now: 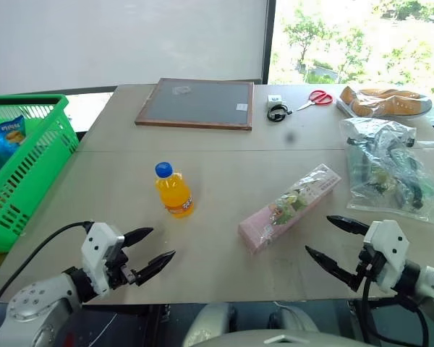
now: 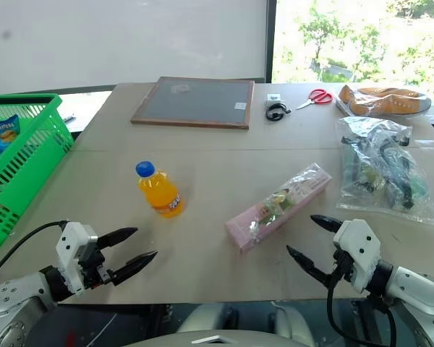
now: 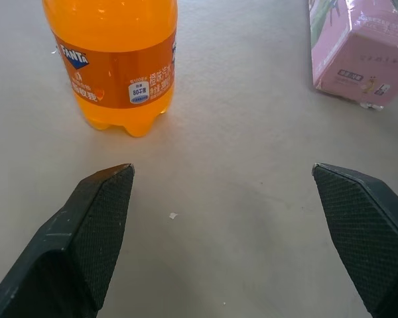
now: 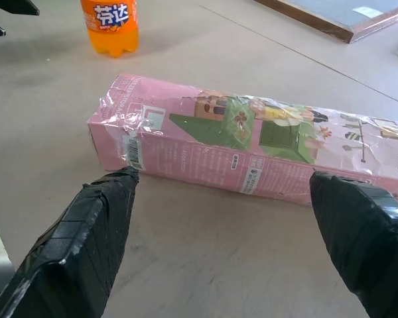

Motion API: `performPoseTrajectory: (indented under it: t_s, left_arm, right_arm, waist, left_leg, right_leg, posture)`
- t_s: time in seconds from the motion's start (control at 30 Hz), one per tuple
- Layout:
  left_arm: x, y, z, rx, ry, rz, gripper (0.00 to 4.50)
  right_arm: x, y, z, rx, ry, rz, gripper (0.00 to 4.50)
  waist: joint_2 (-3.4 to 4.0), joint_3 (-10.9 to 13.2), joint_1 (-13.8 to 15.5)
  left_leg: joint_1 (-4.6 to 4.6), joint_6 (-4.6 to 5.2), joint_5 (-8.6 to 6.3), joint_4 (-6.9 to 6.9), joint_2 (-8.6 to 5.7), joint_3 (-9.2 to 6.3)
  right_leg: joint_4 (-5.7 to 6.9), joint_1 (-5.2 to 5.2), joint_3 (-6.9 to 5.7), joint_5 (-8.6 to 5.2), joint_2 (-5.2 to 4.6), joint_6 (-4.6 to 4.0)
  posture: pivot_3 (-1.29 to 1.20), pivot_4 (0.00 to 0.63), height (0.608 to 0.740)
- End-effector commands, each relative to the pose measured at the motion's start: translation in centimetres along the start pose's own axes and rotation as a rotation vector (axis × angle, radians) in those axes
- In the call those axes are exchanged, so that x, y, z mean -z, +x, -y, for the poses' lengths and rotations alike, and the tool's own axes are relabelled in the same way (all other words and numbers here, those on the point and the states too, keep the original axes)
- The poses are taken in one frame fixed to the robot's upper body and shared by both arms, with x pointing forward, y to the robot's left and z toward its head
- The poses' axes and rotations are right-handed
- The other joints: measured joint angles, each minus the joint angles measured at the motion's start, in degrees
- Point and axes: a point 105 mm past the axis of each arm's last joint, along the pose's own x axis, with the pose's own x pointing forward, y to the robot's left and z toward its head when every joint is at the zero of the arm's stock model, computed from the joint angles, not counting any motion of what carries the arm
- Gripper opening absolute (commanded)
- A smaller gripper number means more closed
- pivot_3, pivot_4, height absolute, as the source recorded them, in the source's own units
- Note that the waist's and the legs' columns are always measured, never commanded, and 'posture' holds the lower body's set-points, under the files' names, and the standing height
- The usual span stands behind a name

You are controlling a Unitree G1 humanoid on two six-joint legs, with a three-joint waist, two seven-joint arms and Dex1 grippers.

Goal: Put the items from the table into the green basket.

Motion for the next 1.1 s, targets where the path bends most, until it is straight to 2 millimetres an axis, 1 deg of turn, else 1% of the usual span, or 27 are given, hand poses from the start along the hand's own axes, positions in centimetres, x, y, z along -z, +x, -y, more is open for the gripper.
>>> performPoseTrajectory:
  t_s: [0.03, 0.1, 0.13, 0.23, 0.4, 0.6, 0.73, 0.83, 1.1]
  left_arm:
    - [-1.9, 0.2, -1.1, -0.059, 0.038, 0.069, 4.44]
    - [-2.9, 0.5, -2.0, -0.122, 0.041, 0.117, 4.44]
    - [-3.2, 0.6, -2.3, -0.142, 0.036, 0.133, 4.44]
    - [-3.7, 0.7, -2.8, -0.172, 0.026, 0.159, 4.44]
    - [-4.0, 0.8, -3.0, -0.187, 0.022, 0.174, 4.44]
    - [-4.1, 1.1, -3.1, -0.182, 0.028, 0.173, 4.44]
    - [-3.9, 2.3, -3.0, -0.168, 0.036, 0.162, 4.44]
    - [-4.5, 3.2, -3.1, -0.162, 0.065, 0.191, 4.44]
    - [-4.9, 5.7, -4.2, -0.151, 0.106, 0.188, 4.44]
  right_arm:
    - [-2.8, 0.6, -0.6, -0.034, -0.066, 0.109, 4.43]
    - [-5.0, 1.0, -1.5, -0.094, -0.093, 0.219, 4.43]
    - [-5.7, 1.1, -1.9, -0.129, -0.095, 0.246, 4.43]
    - [-6.7, 1.1, -2.6, -0.212, -0.120, 0.273, 4.43]
    - [-6.9, 1.2, -3.5, -0.316, -0.193, 0.254, 4.43]
    - [-7.5, 1.6, -3.6, -0.346, -0.212, 0.280, 4.43]
    - [-8.1, 1.8, -3.8, -0.357, -0.229, 0.308, 4.43]
    - [-8.4, 1.8, -3.8, -0.366, -0.242, 0.313, 4.43]
    - [-9.6, 2.4, -3.9, -0.361, -0.255, 0.344, 4.43]
  waist:
    - [0.02, 0.01, 0.01]
    - [-0.01, -0.01, 0.04]
    - [0.00, -0.01, 0.02]
    - [-0.08, -0.08, -0.07]
    - [-0.29, -0.21, -0.01]
    - [-0.33, -0.24, 0.03]
    - [-0.36, -0.29, 0.09]
    - [-0.36, -0.30, 0.02]
    - [-0.40, -0.39, -0.36]
  left_leg:
    - [0.00, 0.00, 0.00, 0.00, 0.00, 0.00]
    - [0.01, 0.00, 0.00, 0.01, 0.00, 0.00]
    - [0.04, 0.00, 0.00, 0.02, 0.00, -0.01]
    - [0.04, -0.01, 0.00, 0.03, 0.00, -0.01]
    - [0.01, -0.08, 0.03, 0.06, -0.01, 0.00]
    - [0.02, -0.05, 0.01, 0.05, 0.00, -0.01]
    - [0.02, -0.06, 0.01, 0.07, -0.01, -0.01]
    - [0.02, -0.08, 0.02, 0.07, -0.01, -0.01]
    - [0.02, -0.25, 0.12, 0.09, -0.01, 0.00]
  right_leg:
    - [0.00, 0.00, 0.00, 0.00, 0.00, 0.00]
    - [0.04, 0.00, 0.00, 0.00, 0.00, 0.01]
    - [0.09, 0.00, -0.01, 0.00, 0.00, 0.01]
    - [0.13, -0.02, -0.02, 0.01, 0.01, 0.01]
    - [0.04, -0.01, 0.00, 0.01, 0.01, 0.02]
    - [0.06, -0.01, -0.02, 0.01, 0.01, 0.02]
    - [0.08, -0.01, -0.03, 0.01, 0.01, 0.02]
    - [0.09, -0.01, -0.02, 0.02, 0.01, 0.02]
    - [0.16, -0.05, -0.02, 0.02, 0.02, 0.02]
  posture:
    - [0.04, 0.058, 0.740]
    - [0.04, 0.055, 0.740]
    - [0.04, 0.054, 0.740]
    - [0.04, 0.050, 0.740]
    - [0.04, 0.049, 0.740]
    - [0.04, 0.049, 0.740]
    - [0.04, 0.043, 0.740]
    - [0.02, 0.040, 0.740]
    - [-0.01, 0.030, 0.740]
